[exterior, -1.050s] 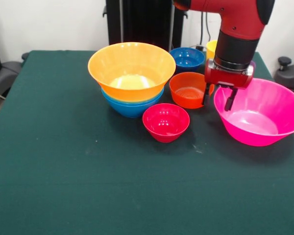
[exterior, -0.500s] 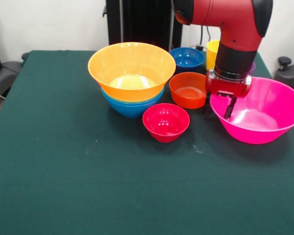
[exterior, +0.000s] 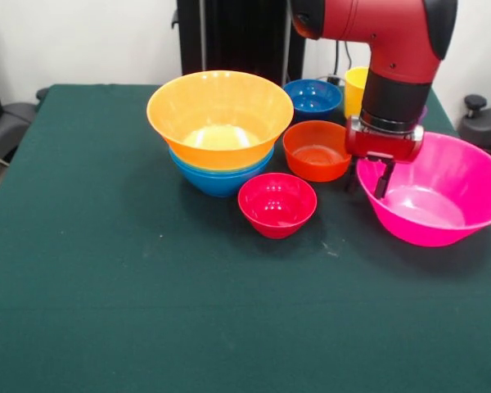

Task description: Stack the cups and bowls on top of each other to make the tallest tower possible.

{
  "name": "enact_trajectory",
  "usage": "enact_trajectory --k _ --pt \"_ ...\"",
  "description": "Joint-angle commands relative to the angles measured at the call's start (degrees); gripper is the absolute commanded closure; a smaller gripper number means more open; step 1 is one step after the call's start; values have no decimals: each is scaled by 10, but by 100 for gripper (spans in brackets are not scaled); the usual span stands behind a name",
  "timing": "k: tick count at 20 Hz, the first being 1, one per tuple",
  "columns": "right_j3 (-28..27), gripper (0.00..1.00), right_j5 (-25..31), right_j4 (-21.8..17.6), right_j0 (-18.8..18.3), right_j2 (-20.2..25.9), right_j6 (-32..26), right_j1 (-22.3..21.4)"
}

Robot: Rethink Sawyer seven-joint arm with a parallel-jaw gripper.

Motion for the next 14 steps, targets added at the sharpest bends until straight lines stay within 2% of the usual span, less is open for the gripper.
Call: enact_trajectory --k 1,4,14 --pt "-14 100 1 23 29 17 99 37" --pt "-12 100 10 35 32 19 106 34" --pt "7 100 30 40 17 39 90 7"
